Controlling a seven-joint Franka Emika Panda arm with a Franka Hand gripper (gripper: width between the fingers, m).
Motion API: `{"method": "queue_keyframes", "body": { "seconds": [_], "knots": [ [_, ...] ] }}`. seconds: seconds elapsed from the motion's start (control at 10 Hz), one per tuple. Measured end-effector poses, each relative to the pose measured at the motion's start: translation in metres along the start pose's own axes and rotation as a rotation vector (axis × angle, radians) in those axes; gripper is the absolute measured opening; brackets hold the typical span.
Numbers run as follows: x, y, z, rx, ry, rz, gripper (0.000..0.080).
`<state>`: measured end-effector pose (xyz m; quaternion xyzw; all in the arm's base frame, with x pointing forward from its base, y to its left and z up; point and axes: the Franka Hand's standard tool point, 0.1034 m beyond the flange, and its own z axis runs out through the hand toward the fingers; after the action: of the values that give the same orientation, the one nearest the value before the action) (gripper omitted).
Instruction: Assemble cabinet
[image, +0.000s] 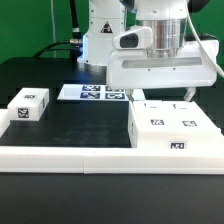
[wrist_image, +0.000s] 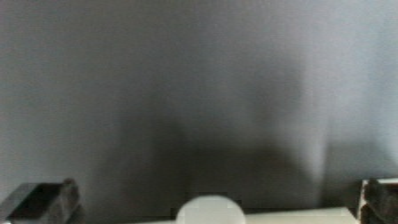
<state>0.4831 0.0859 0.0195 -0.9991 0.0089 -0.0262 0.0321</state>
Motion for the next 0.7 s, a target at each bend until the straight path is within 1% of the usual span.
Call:
{"method": "queue_keyframes", "body": {
  "seconds": [0.1, 0.3, 0.4, 0.5, 0.7],
  "knots": [
    [-0.0023, -0.0054, 0.0063, -0.001, 0.005, -0.008, 0.0797],
    [-0.0039, -0.0129, 0.0117, -0.011, 0.016, -0.033, 0.0797],
    [-0.0031, -0.0081, 0.0126, -0.019, 0.019, -0.065, 0.0797],
    [-0.0019, -0.0042, 0.0122, -0.02, 0.02, -0.084, 0.0797],
    [-0.0022, -0.0056, 0.0123, -0.02, 0.02, -0.087, 0.0797]
  ]
}}
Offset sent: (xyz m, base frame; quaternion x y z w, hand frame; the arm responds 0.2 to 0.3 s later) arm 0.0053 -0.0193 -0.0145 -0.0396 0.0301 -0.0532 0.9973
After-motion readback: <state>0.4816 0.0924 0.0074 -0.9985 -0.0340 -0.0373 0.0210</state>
